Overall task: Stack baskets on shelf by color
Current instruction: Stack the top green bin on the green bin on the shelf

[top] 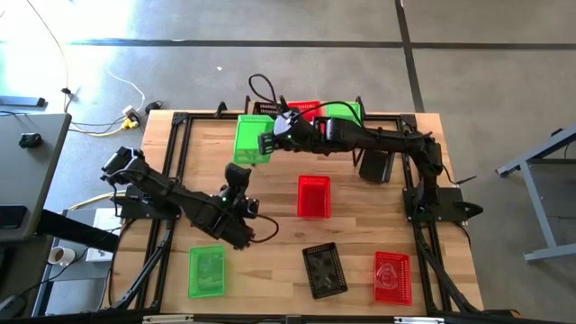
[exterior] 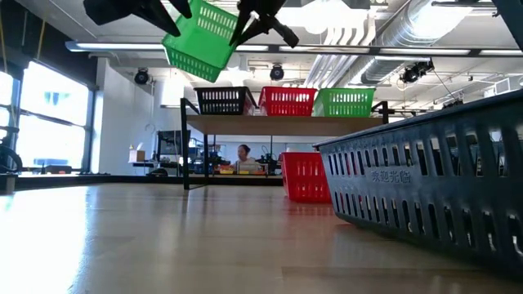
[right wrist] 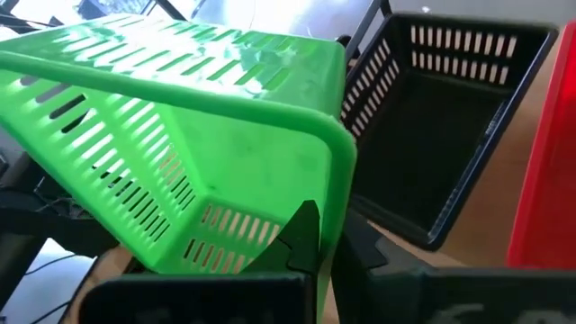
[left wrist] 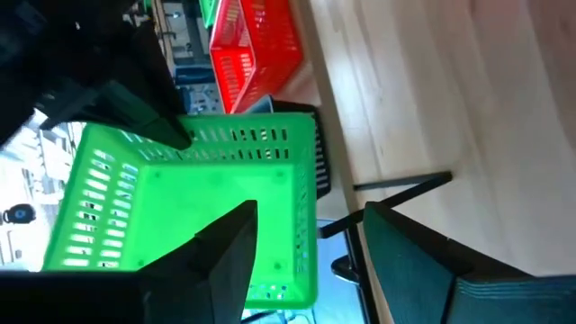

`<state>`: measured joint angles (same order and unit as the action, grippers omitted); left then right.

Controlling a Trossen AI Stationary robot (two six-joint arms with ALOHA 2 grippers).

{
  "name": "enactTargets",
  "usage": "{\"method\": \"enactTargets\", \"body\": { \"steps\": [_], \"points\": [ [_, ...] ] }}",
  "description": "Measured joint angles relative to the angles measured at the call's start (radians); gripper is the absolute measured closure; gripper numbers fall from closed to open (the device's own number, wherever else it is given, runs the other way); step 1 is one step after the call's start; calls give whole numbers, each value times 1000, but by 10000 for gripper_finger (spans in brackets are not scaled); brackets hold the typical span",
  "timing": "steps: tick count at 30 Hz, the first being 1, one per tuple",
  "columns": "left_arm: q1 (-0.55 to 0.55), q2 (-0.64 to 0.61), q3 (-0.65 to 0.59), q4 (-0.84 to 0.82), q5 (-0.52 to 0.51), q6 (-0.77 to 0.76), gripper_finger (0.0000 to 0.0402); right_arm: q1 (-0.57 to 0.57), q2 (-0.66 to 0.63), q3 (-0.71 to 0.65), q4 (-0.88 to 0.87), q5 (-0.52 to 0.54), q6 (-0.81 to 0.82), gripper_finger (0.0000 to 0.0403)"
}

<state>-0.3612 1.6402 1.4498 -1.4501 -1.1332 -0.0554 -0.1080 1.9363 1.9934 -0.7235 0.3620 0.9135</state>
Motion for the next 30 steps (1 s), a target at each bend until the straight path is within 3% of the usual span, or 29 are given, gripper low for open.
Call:
{"method": "enactTargets", "body": {
  "steps": [11,15,30],
  "points": [
    [-36,0,0,0,0,-50,208,-82,-99,1,-75,-54,-146,403],
    [-26,0,0,-1,1,-88,208,-146,-146,1,-149,-139,-193,403],
    [132,0,0,1,104,-335,206,-473,-322,2,-496,-372,-333,403]
  ]
}}
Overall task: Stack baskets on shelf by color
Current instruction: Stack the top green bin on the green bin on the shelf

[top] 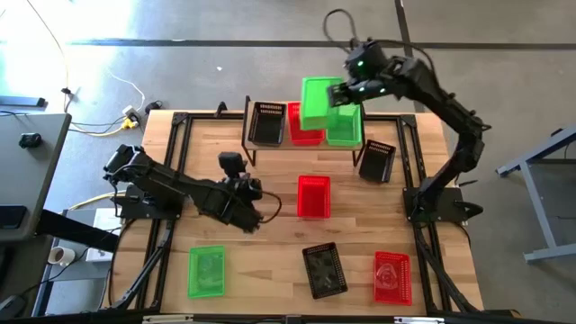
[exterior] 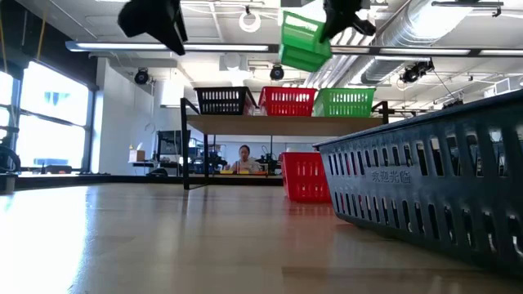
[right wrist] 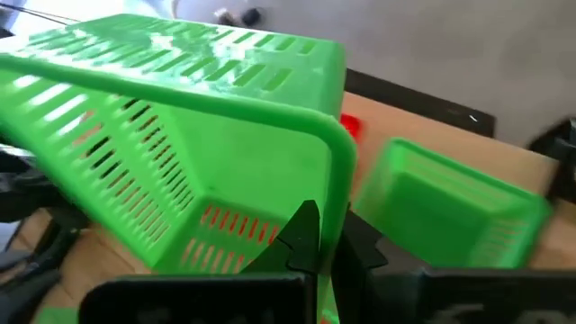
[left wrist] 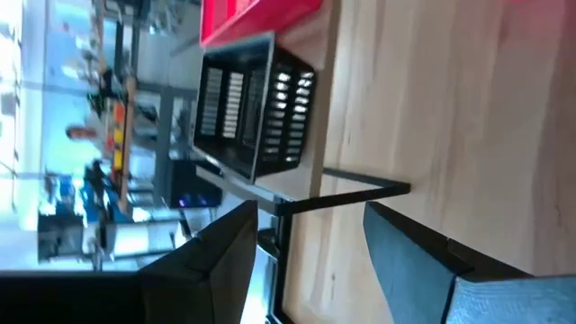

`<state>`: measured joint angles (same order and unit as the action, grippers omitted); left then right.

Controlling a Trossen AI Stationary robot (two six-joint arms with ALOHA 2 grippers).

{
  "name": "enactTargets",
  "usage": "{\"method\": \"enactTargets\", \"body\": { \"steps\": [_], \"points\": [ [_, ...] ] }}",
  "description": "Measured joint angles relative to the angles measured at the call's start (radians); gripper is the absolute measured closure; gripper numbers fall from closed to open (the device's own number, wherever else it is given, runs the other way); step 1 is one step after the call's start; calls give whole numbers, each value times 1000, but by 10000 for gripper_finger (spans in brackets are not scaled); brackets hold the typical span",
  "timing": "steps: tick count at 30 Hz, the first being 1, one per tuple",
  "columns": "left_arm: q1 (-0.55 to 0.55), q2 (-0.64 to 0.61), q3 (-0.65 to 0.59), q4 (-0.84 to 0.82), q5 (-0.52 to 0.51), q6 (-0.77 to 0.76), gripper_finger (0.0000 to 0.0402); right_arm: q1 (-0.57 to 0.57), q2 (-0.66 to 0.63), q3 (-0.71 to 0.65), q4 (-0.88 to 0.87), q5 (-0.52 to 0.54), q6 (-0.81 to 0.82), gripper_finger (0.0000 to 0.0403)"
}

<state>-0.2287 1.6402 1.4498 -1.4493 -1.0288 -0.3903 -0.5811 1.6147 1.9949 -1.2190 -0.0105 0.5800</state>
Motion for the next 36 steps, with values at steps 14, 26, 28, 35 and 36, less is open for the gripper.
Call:
{"method": "enactTargets", "body": {
  "steps": [14,26,28,35,36],
  "points": [
    [157,0,0,16,79,-82,206,-283,2,1,-250,-245,-118,403],
    [211,0,0,19,102,-63,206,-342,62,1,-337,-343,-136,403],
    [211,0,0,19,102,-44,206,-342,75,1,-347,-350,-123,403],
    [211,0,0,18,164,-35,206,-341,105,0,-352,-398,-83,403],
    [211,0,0,18,178,-35,206,-341,108,0,-353,-401,-83,403]
  ]
}}
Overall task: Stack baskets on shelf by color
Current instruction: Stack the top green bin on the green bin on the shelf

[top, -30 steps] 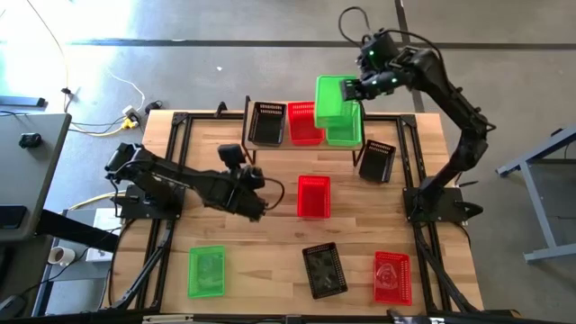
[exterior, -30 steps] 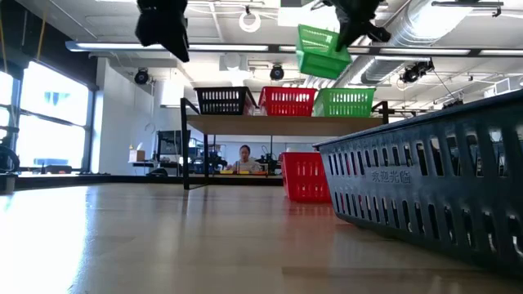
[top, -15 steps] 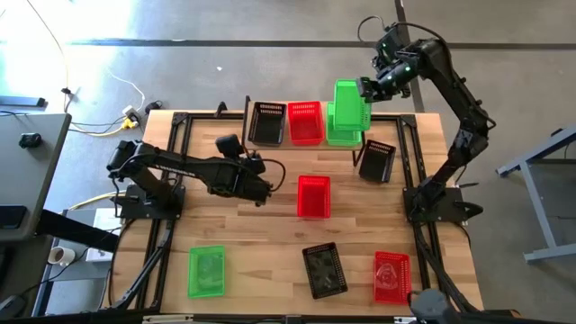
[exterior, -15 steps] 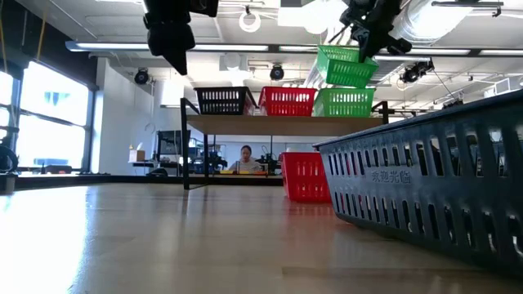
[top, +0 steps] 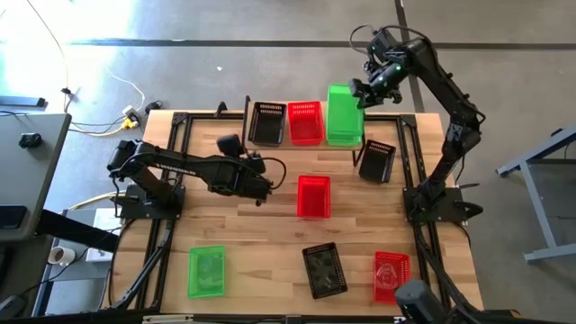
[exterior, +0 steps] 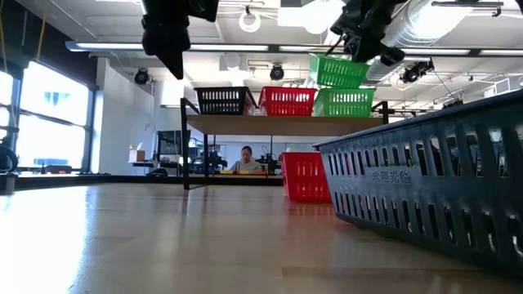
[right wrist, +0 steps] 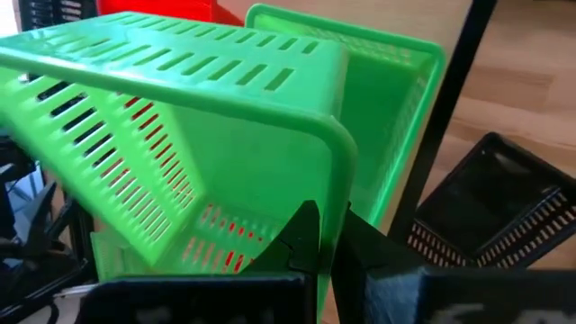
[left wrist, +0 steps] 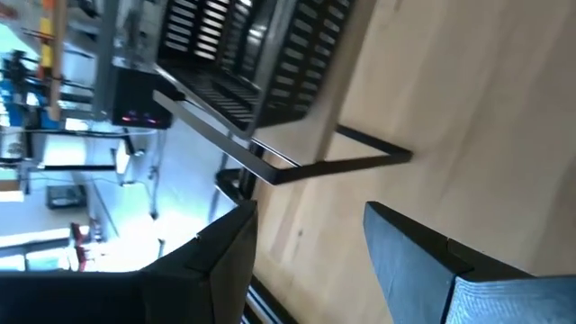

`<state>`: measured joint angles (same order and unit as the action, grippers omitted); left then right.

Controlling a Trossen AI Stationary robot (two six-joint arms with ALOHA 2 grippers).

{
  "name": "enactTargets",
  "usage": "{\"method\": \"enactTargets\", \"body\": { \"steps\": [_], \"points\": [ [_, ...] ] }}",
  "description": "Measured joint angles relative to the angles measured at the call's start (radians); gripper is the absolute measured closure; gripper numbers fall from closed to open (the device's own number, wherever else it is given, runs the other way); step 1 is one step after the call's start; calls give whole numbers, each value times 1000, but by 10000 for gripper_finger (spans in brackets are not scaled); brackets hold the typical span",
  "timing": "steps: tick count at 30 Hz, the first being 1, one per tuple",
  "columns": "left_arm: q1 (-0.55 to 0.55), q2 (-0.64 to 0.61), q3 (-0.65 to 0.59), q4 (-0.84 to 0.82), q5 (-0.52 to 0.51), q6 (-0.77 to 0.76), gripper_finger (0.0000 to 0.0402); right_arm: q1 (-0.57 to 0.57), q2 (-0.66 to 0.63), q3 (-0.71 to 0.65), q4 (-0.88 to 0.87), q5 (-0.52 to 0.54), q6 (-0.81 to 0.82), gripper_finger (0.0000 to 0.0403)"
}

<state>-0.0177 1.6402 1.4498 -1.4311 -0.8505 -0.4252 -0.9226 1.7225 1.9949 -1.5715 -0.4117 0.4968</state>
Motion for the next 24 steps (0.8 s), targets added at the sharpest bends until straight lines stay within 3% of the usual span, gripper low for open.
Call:
{"method": "enactTargets", "body": {
  "steps": [6,17,24],
  "points": [
    [0,0,0,0,53,17,206,0,2,0,0,0,22,403],
    [-2,0,0,0,55,11,206,11,2,-1,0,17,27,403],
    [-2,0,0,0,56,10,206,60,2,-1,0,81,49,403]
  ]
}}
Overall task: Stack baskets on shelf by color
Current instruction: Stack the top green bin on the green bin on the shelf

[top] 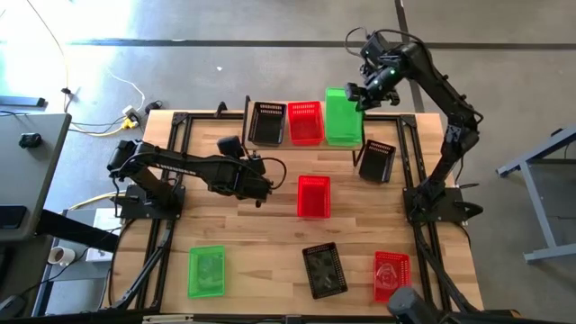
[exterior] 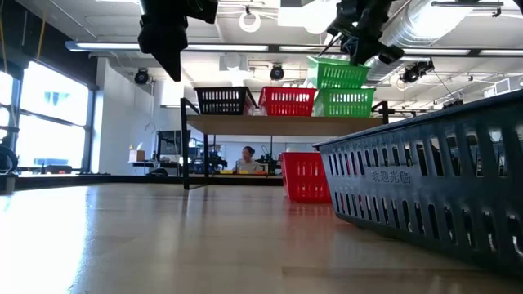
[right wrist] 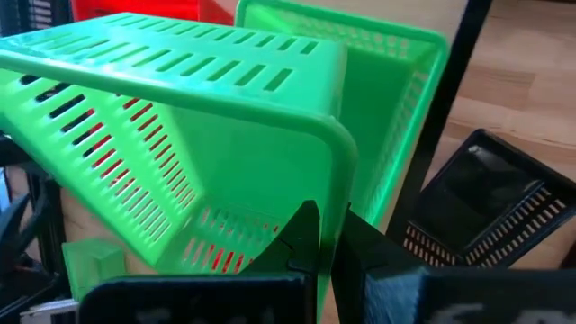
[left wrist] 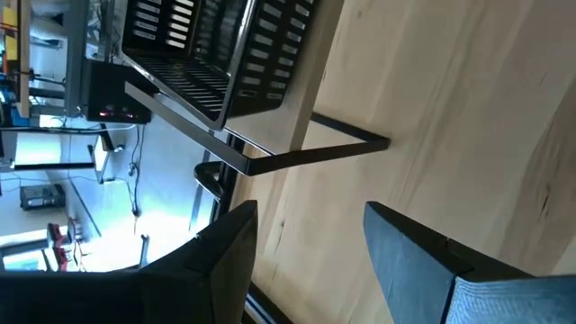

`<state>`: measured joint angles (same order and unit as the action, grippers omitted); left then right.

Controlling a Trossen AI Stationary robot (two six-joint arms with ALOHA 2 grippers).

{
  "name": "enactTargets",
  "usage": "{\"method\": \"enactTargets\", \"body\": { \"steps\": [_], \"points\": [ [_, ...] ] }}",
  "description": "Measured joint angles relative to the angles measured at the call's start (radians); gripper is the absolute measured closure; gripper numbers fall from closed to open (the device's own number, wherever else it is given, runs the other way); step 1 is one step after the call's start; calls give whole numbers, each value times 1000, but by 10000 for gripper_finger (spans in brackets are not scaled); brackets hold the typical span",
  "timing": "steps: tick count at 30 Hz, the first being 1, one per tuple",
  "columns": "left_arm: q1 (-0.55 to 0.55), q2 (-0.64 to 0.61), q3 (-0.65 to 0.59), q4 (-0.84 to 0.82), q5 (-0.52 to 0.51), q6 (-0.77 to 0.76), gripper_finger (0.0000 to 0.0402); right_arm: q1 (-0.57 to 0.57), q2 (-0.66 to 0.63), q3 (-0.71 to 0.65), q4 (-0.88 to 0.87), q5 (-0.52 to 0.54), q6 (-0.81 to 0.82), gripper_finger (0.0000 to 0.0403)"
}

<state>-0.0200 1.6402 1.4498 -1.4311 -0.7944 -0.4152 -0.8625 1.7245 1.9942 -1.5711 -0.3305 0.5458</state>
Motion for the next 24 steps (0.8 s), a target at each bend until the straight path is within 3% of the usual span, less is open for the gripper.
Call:
{"method": "enactTargets", "body": {
  "steps": [4,20,24],
  "points": [
    [0,0,0,0,0,0,206,9,0,0,0,49,27,403],
    [0,0,0,0,2,47,206,25,-7,-1,0,43,60,403],
    [0,0,0,0,21,51,206,57,-48,-1,0,95,87,403]
  ]
}}
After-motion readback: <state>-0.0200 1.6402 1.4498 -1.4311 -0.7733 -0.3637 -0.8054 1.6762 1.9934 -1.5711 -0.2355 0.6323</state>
